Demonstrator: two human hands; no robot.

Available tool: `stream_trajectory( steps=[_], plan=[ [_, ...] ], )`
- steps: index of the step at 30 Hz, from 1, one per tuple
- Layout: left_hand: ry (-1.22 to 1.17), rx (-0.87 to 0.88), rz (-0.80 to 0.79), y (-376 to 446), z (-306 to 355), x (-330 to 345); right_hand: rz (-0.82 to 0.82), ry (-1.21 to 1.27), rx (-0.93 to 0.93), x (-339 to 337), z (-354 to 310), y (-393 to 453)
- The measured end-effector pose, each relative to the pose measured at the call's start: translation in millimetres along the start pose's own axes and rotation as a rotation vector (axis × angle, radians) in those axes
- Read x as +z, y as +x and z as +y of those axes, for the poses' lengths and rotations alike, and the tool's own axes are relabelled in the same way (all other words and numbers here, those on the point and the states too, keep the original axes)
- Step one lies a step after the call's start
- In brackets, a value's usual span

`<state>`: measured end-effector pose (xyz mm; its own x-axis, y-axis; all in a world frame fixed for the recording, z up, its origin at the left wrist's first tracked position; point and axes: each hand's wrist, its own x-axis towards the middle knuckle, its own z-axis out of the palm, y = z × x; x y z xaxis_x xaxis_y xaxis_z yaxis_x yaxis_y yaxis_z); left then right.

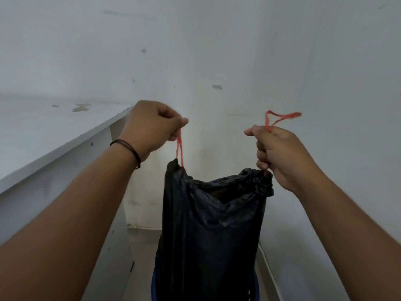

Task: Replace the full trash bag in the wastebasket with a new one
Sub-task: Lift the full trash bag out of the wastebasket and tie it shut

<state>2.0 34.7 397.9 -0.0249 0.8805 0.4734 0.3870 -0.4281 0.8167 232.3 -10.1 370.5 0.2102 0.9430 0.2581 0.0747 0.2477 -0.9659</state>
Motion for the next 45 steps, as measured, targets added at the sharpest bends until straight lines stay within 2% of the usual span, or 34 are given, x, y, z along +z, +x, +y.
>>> stream_trajectory(
  steps=[6, 10, 12, 15, 16, 20, 23, 25, 28, 30, 35, 37, 40, 42, 45],
  plan=[
    [0.016, 0.257, -0.057, 15, 51, 20, -0.142, -0.142, -0.106, 25, -12, 5],
    [-0.048, 0.367, -0.175, 15, 70, 31, -0.271, -0.115, -0.063, 37, -14, 9],
    [-0.076, 0.373, -0.145, 12, 66, 35, -0.252, -0.11, -0.033, 39, -14, 13],
    [-0.048, 0.311, 0.103, -7, 35, 42, -0.173, -0.089, -0.015, 39, -13, 17],
    [0.009, 0.289, 0.117, -18, 20, 46, -0.151, -0.072, -0.007, 38, -13, 18],
    [0.342, 0.268, -0.101, -51, -29, 66, -0.119, -0.045, 0.023, 42, -14, 19],
    [0.326, 0.275, -0.09, -45, -32, 69, -0.12, -0.02, 0.006, 45, -13, 18],
    [0.226, 0.212, -0.064, -35, -25, 65, -0.096, 0.024, 0.002, 42, -12, 19],
    [-0.115, 0.032, -0.003, -23, -7, 53, -0.092, 0.093, 0.081, 34, -7, 19],
    [-0.379, -0.062, -0.023, -15, 9, 47, -0.132, 0.166, 0.111, 32, -3, 17],
    [-0.85, -0.195, -0.114, 1, 47, 49, -0.255, 0.261, 0.068, 42, 3, 10],
    [-1.048, -0.299, -0.119, 7, 55, 51, -0.265, 0.159, 0.042, 46, 4, 9],
    [-1.309, -0.402, -0.139, 13, 60, 51, -0.222, -0.228, -0.076, 49, 6, 8],
    [-1.307, -0.403, -0.164, 14, 58, 51, -0.167, -0.248, -0.134, 46, 1, 12],
    [-1.125, -0.369, -0.162, 9, 51, 53, -0.095, 0.062, -0.1, 37, -17, 19]
  ],
)
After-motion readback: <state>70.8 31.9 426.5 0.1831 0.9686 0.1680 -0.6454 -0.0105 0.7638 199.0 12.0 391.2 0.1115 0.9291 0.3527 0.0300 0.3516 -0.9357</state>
